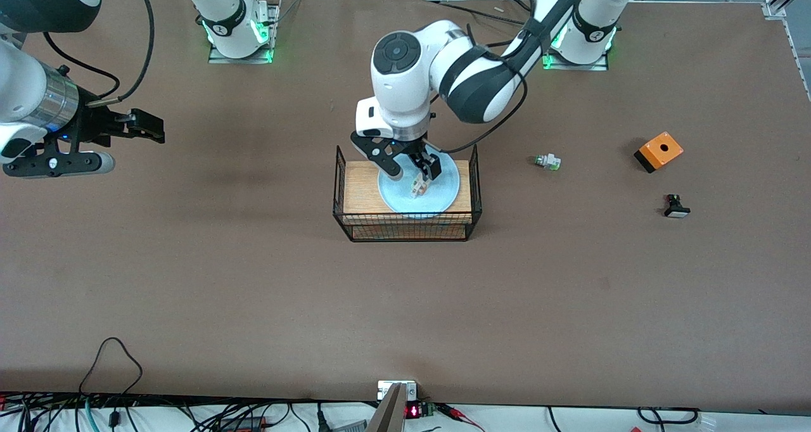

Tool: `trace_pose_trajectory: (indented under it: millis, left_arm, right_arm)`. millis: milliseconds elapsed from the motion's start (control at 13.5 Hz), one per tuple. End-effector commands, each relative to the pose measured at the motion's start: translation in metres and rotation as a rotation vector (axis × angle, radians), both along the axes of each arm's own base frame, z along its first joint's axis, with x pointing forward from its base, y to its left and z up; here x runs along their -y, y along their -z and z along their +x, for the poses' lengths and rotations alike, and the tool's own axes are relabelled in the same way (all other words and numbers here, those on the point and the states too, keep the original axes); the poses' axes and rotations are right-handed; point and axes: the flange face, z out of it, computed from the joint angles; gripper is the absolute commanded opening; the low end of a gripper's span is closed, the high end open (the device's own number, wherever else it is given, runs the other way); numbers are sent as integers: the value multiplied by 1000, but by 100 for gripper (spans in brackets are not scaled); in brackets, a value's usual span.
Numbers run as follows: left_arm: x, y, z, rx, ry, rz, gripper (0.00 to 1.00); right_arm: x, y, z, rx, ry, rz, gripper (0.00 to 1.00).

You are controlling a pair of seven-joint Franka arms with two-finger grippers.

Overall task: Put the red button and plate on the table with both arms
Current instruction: 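Grasp the white button on the blue plate with the left gripper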

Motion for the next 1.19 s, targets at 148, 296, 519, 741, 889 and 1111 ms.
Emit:
trace_pose_trajectory:
  millis: [148, 296, 519, 741, 889, 1111]
  left_arm:
    - [0, 15, 10, 24, 50, 47, 89]
    - [4, 21, 0, 6, 43, 56, 41]
    - [6, 16, -5, 2, 44, 64, 17]
    - [1, -24, -8, 9, 1, 51, 16]
    - [-13, -69, -14, -41, -103, 10, 16]
    - [-96, -110, 21, -101, -288, 81, 16]
  right_arm:
    - [7, -8, 2, 9, 15, -5, 100]
    - [9, -8, 2, 10, 18, -5, 100]
    - [7, -8, 2, 12, 19, -6, 100]
    - [8, -9, 2, 13, 28, -2, 100]
    - [6, -10, 2, 16, 24, -1, 100]
    - [-11, -10, 0, 20, 237, -38, 100]
